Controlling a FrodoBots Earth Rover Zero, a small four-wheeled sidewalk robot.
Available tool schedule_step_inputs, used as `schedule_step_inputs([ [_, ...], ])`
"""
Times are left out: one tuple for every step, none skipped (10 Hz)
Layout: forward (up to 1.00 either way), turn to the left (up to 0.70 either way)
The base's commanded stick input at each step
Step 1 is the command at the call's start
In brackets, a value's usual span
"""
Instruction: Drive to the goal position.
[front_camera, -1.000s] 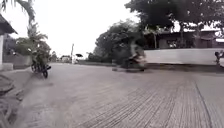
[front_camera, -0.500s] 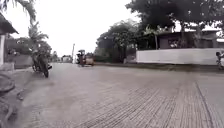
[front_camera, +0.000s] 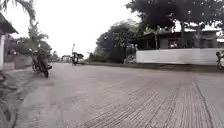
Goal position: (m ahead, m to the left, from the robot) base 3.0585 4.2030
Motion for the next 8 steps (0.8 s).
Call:
schedule_step_inputs([
  [0.70,0.27],
  [0.70,0.27],
  [0.70,0.27],
  [0.70,0.27],
  [0.66,0.25],
  [0.25,0.10],
  [0.00,0.00],
  [-0.63,0.00],
])
